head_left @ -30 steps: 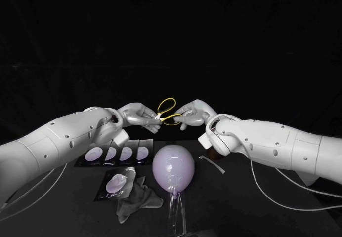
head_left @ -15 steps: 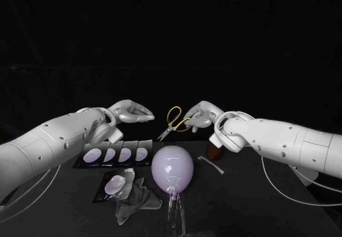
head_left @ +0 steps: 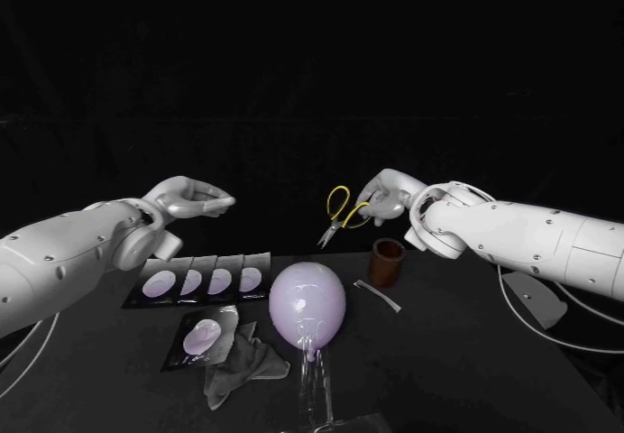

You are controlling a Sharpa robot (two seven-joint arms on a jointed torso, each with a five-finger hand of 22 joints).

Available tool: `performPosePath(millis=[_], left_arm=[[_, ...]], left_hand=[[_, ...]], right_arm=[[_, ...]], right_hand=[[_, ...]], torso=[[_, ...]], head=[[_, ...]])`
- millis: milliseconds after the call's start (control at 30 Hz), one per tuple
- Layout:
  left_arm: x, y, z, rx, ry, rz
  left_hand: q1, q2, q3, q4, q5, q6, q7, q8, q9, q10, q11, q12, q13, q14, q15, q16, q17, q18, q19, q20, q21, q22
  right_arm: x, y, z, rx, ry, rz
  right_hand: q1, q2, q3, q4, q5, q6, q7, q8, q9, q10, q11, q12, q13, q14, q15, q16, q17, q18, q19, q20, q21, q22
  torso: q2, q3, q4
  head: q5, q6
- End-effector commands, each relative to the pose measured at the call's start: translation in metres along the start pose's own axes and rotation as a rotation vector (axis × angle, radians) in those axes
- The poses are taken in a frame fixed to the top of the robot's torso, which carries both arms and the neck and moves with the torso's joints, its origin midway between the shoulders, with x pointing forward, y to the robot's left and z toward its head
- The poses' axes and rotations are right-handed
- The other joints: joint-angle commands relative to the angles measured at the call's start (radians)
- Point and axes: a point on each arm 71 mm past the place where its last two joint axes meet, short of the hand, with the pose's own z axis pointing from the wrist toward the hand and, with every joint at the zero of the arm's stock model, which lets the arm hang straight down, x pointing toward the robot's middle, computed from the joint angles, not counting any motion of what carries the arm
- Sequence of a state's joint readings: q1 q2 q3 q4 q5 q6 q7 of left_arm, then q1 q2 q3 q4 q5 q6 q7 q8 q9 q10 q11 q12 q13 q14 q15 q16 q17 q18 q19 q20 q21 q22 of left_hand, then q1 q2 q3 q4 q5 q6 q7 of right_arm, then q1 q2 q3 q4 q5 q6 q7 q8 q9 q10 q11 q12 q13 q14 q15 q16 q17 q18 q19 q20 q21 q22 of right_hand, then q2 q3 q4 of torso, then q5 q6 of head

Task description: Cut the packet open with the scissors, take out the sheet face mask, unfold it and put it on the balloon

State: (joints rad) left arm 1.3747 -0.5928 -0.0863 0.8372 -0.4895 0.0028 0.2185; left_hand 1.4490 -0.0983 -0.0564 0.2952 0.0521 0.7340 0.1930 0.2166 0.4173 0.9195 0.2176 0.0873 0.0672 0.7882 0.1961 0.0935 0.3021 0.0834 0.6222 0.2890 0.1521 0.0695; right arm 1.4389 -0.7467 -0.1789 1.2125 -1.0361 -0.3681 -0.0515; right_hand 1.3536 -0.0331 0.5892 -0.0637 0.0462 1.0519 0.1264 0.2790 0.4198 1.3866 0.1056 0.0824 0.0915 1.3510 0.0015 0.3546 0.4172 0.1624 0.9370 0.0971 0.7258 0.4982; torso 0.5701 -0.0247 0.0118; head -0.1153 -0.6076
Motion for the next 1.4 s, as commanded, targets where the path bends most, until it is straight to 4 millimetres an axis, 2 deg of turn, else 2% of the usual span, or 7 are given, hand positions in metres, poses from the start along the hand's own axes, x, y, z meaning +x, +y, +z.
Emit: performPosePath(millis=[33,133,200,500,667,933,1400], left_arm=[[-0.008,0.000,-0.007,0.035,-0.079,-0.077],[-0.011,0.004,-0.016,0.037,-0.089,-0.092],[-0.012,0.005,-0.020,0.037,-0.091,-0.099],[-0.007,0.018,-0.035,0.024,-0.081,-0.129],[-0.002,0.023,-0.037,0.018,-0.067,-0.142],[0.002,0.026,-0.042,0.016,-0.059,-0.163],[0.000,0.027,-0.048,0.015,-0.060,-0.183]], left_hand=[[0.018,0.021,-0.003,-0.004,-0.004,0.028,0.061,0.014,-0.002,0.033,-0.008,0.013,0.001,0.065,-0.016,0.034,0.011,0.042,0.128,-0.010,0.056,0.022],[0.032,0.033,-0.007,-0.005,-0.003,0.050,0.054,0.021,-0.005,0.058,-0.020,0.019,0.000,0.122,-0.033,0.063,0.022,0.091,0.215,-0.014,0.103,0.039],[0.036,0.036,-0.009,-0.005,-0.003,0.056,0.051,0.022,-0.007,0.066,-0.023,0.020,0.000,0.135,-0.037,0.070,0.024,0.098,0.230,-0.013,0.111,0.041],[0.051,0.047,-0.016,-0.006,-0.003,0.073,0.046,0.024,-0.012,0.084,-0.029,0.021,-0.001,0.157,-0.045,0.080,0.029,0.102,0.259,-0.018,0.125,0.043],[0.054,0.050,-0.017,-0.006,-0.003,0.077,0.045,0.025,-0.013,0.088,-0.031,0.021,0.000,0.159,-0.046,0.081,0.030,0.102,0.264,-0.020,0.128,0.044],[0.061,0.055,-0.020,-0.006,-0.003,0.087,0.041,0.027,-0.015,0.099,-0.034,0.023,0.000,0.164,-0.048,0.083,0.031,0.101,0.269,-0.023,0.130,0.043],[0.065,0.058,-0.022,-0.007,-0.003,0.092,0.040,0.029,-0.016,0.106,-0.036,0.024,0.000,0.166,-0.049,0.084,0.032,0.101,0.271,-0.024,0.130,0.042]], right_arm=[[-0.014,-0.006,-0.003,-0.005,-0.042,-0.137],[-0.028,-0.014,-0.007,0.002,-0.077,-0.201],[-0.036,-0.019,-0.010,0.008,-0.097,-0.234],[-0.054,-0.031,-0.028,0.006,-0.098,-0.386],[-0.054,-0.031,-0.036,0.000,-0.067,-0.466],[-0.055,-0.036,-0.043,0.021,-0.034,-0.563],[-0.041,-0.042,-0.041,0.037,0.004,-0.636]], right_hand=[[-0.002,0.009,-0.001,-0.006,0.002,0.003,-0.006,0.008,0.002,0.085,-0.061,0.003,0.002,0.007,-0.010,0.003,0.004,0.013,-0.005,0.000,0.007,0.003],[-0.004,0.008,-0.002,-0.005,0.002,0.004,-0.007,0.009,0.004,0.087,-0.062,0.003,0.002,0.009,-0.010,0.003,0.007,0.013,-0.005,0.000,0.010,0.005],[-0.006,0.008,-0.002,-0.005,0.002,0.005,-0.007,0.009,0.005,0.088,-0.062,0.003,0.003,0.010,-0.010,0.004,0.008,0.014,-0.005,0.000,0.011,0.006],[-0.011,0.007,-0.002,0.000,0.002,0.007,-0.009,0.011,0.008,0.092,-0.064,0.002,0.004,0.013,-0.011,0.005,0.014,0.014,-0.006,0.001,0.014,0.009],[-0.016,0.005,-0.002,0.007,0.002,0.009,-0.011,0.012,0.011,0.096,-0.065,0.002,0.005,0.016,-0.012,0.006,0.019,0.014,-0.008,0.002,0.014,0.010],[-0.018,0.004,-0.002,0.011,0.002,0.010,-0.012,0.013,0.013,0.098,-0.066,0.001,0.006,0.017,-0.012,0.006,0.023,0.015,-0.008,0.002,0.014,0.010],[-0.019,0.003,-0.002,0.013,0.002,0.010,-0.013,0.013,0.014,0.098,-0.067,0.000,0.006,0.017,-0.013,0.007,0.025,0.015,-0.009,0.002,0.014,0.010]], torso=[[-0.002,-0.0001,0.0003],[-0.002,-0.0001,0.0009],[-0.002,0.0004,0.0007],[0.000,0.0008,-0.0005],[0.002,0.0003,-0.0019],[0.001,-0.0001,0.0015],[0.001,0.0003,0.0014]], head=[[-0.020,-0.007],[-0.027,-0.011],[-0.030,-0.012],[-0.046,-0.018],[-0.051,-0.018],[-0.061,-0.025],[-0.065,-0.031]])
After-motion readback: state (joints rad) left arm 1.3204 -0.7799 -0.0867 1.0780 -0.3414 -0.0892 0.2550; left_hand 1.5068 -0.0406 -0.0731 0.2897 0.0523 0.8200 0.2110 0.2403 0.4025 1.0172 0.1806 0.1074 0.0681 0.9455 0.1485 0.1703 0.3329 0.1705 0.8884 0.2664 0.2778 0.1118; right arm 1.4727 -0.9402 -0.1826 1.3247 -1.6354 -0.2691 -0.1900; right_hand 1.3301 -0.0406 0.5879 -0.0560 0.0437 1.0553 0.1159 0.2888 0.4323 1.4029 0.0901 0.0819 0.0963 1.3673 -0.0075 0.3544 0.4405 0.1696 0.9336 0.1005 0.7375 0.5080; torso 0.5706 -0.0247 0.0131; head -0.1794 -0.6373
